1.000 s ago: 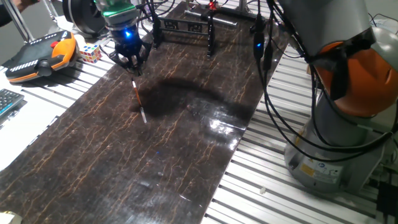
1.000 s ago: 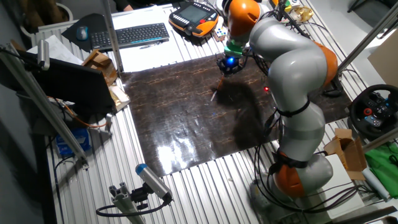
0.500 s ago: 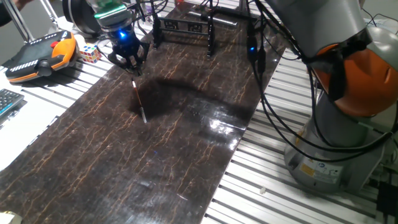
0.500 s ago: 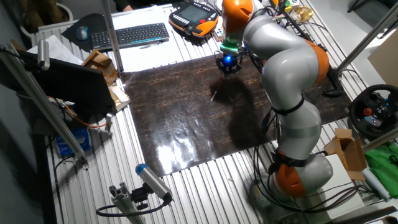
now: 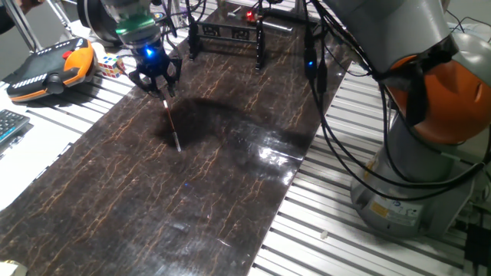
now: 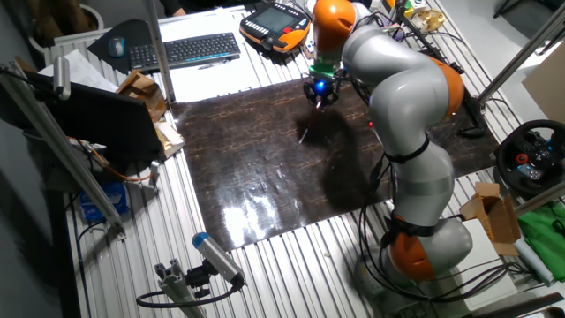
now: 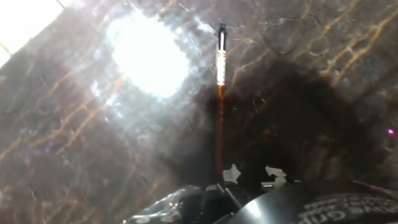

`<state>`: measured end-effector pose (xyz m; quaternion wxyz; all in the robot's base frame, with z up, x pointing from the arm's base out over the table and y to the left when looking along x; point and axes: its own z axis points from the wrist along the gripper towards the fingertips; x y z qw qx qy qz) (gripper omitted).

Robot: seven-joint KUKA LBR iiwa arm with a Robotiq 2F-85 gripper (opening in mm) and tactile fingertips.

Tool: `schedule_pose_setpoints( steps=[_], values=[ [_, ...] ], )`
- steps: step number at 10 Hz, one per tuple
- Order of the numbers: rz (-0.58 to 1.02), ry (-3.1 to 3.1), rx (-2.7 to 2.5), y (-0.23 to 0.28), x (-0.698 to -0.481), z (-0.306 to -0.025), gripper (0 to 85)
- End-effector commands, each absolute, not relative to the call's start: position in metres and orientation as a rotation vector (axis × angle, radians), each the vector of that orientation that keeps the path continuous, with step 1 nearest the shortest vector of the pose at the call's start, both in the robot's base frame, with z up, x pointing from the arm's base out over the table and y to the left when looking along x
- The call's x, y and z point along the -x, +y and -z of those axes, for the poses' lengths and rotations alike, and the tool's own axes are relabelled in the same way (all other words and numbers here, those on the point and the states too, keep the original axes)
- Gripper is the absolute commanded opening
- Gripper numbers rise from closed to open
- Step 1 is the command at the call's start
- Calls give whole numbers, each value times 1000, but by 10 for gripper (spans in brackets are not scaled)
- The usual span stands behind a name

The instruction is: Place the brush on the pen rack

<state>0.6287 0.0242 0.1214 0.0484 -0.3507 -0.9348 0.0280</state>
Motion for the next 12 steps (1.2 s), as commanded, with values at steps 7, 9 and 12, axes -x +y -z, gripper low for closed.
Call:
schedule_pose_setpoints(
  steps=[7, 9, 12],
  values=[
    [-138, -2931, 1142, 25, -647, -81, 367],
    [-100, -2925, 1121, 25, -650, -72, 367],
    [-48, -2926, 1113, 28, -653, -52, 360]
  ],
)
